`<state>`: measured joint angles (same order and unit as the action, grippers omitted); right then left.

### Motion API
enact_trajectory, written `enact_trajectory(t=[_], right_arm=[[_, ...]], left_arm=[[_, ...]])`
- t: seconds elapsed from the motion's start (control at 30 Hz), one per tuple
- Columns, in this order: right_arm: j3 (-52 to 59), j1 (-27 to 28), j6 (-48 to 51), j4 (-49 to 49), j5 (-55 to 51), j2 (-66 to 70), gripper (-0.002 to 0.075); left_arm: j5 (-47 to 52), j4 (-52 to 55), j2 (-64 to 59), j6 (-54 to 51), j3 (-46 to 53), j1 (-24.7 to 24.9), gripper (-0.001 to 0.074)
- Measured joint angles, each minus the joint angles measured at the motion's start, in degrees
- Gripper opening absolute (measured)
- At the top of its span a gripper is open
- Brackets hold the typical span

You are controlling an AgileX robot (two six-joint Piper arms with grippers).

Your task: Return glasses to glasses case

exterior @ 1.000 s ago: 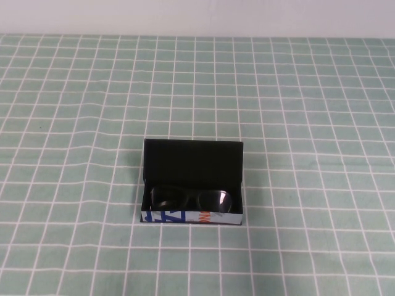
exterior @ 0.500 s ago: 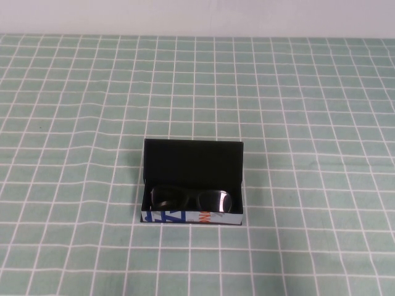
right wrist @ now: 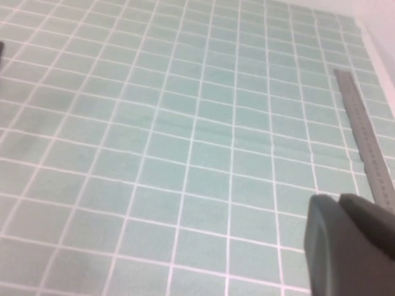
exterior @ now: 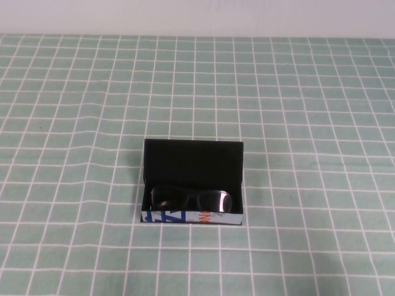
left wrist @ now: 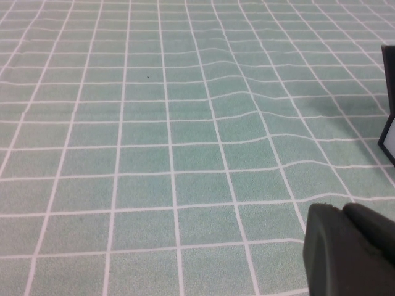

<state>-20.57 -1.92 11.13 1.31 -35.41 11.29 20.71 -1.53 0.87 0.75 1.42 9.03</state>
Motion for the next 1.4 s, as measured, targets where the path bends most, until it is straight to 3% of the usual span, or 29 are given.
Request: enact_trajectory(t=[0.23,0.5,0.77,1.4], right_arm=[[11.6,0.0,0.0,-0.4,7.4,-10.7,-0.0012],[21.8,0.0,0.0,-7.3,19.5,-11.8,-0.0012],[22.1,0.0,0.0,-12.4,15.7,-11.8,-0.0012],[22.1,0.0,0.0,-12.7,15.3,-12.1,-0.0012]], left_arm=[[0.0,0.0,0.0,0.0,0.0,0.0,-0.0003],[0.0,0.0,0.0,0.0,0.0,0.0,-0.0003],[0.0,0.0,0.0,0.0,0.0,0.0,-0.0003],[0.0,0.0,0.0,0.0,0.0,0.0,-0.0003]])
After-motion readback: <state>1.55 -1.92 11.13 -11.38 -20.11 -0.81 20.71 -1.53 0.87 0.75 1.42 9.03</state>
